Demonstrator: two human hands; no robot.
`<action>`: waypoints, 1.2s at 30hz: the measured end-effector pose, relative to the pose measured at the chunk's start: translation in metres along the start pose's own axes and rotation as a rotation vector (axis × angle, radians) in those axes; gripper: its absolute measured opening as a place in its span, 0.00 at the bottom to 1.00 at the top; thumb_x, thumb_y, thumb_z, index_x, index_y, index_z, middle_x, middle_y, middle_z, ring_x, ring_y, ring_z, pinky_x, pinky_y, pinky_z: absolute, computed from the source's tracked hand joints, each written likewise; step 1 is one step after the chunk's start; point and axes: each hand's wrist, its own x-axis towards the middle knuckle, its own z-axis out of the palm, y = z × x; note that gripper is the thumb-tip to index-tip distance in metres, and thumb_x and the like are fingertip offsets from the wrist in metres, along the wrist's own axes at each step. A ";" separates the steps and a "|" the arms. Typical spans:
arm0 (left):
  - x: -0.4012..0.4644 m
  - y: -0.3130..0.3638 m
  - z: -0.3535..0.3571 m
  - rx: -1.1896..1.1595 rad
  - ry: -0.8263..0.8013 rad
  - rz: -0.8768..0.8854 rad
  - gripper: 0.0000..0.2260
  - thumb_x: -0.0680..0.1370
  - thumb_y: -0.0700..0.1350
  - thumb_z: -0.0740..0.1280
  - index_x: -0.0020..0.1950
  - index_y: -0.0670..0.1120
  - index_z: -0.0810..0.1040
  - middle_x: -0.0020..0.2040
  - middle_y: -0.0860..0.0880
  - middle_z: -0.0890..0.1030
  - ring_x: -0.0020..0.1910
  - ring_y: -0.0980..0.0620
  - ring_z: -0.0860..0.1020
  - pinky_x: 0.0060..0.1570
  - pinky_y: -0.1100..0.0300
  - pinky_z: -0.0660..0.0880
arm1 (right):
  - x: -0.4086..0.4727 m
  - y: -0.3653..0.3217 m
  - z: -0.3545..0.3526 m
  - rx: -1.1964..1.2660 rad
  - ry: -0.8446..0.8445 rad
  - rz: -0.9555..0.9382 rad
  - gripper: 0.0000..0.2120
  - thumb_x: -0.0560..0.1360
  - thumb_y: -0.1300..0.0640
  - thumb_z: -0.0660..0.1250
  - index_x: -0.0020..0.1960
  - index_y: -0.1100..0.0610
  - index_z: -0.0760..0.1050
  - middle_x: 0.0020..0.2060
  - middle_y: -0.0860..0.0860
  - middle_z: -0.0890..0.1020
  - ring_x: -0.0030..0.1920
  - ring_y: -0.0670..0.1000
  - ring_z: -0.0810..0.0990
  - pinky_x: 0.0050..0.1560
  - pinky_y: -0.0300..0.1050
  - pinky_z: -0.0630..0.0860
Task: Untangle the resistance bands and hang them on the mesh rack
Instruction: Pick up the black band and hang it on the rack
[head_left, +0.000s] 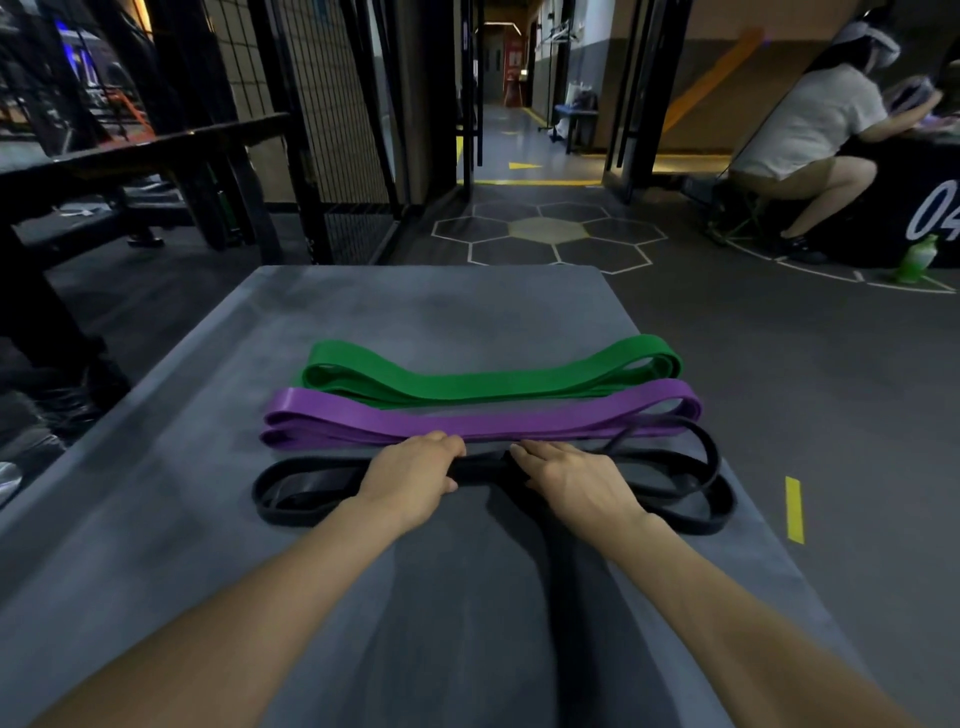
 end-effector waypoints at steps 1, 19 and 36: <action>0.000 0.001 0.001 0.006 0.007 -0.004 0.14 0.77 0.45 0.64 0.63 0.49 0.70 0.59 0.50 0.74 0.58 0.49 0.73 0.53 0.54 0.71 | -0.001 0.001 0.001 0.048 -0.004 0.017 0.21 0.65 0.56 0.74 0.57 0.55 0.79 0.50 0.51 0.83 0.46 0.54 0.83 0.31 0.46 0.78; -0.112 -0.027 -0.164 -0.683 -0.065 0.036 0.08 0.78 0.40 0.63 0.57 0.45 0.74 0.46 0.54 0.77 0.41 0.68 0.75 0.42 0.76 0.68 | 0.009 -0.061 -0.165 0.984 -0.127 -0.087 0.06 0.77 0.65 0.62 0.47 0.58 0.76 0.37 0.47 0.77 0.37 0.37 0.74 0.42 0.31 0.68; -0.284 -0.051 -0.280 -1.599 0.584 -0.132 0.06 0.72 0.44 0.67 0.46 0.43 0.76 0.32 0.51 0.72 0.27 0.58 0.72 0.30 0.65 0.70 | 0.010 -0.270 -0.281 1.140 0.363 -0.380 0.13 0.80 0.58 0.57 0.61 0.62 0.60 0.45 0.53 0.76 0.41 0.49 0.74 0.39 0.35 0.69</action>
